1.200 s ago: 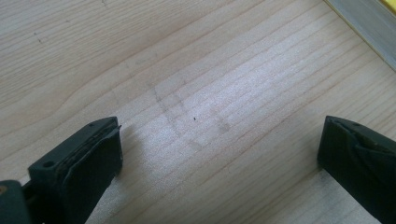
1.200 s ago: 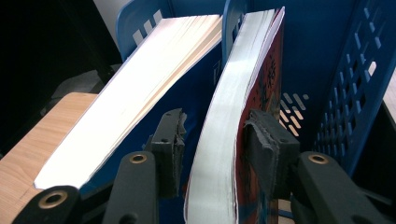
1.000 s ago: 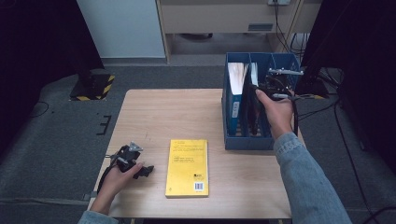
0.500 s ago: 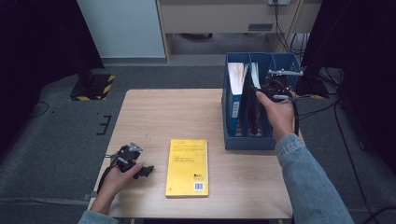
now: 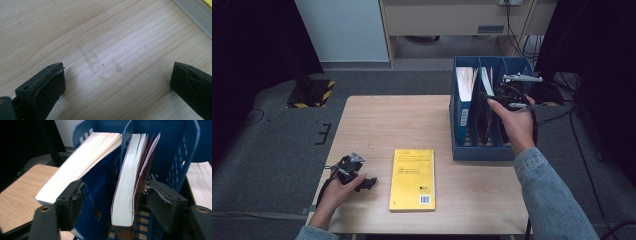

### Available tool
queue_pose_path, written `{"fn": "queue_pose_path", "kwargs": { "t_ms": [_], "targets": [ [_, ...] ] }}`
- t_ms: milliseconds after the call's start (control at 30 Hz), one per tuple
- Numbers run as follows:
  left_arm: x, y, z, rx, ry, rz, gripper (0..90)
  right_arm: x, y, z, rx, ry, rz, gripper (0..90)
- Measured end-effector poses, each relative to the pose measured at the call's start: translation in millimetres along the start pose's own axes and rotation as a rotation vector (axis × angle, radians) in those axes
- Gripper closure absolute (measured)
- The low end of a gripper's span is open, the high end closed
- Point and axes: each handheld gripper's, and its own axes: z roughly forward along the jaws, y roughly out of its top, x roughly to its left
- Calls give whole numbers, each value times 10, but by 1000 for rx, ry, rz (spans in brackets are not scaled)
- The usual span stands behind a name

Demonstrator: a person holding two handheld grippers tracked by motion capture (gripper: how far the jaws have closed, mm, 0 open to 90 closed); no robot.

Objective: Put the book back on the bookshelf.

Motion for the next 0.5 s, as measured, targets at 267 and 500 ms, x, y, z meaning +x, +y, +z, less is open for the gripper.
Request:
{"fn": "queue_pose_path", "kwargs": {
  "t_ms": [267,500],
  "targets": [
    [-1,0,0,0,0,0,0,8,-20,-143,-1,11,-30,212],
    [2,1,-2,5,0,5,0,18,-64,-210,9,15,-75,181]
  ]
}}
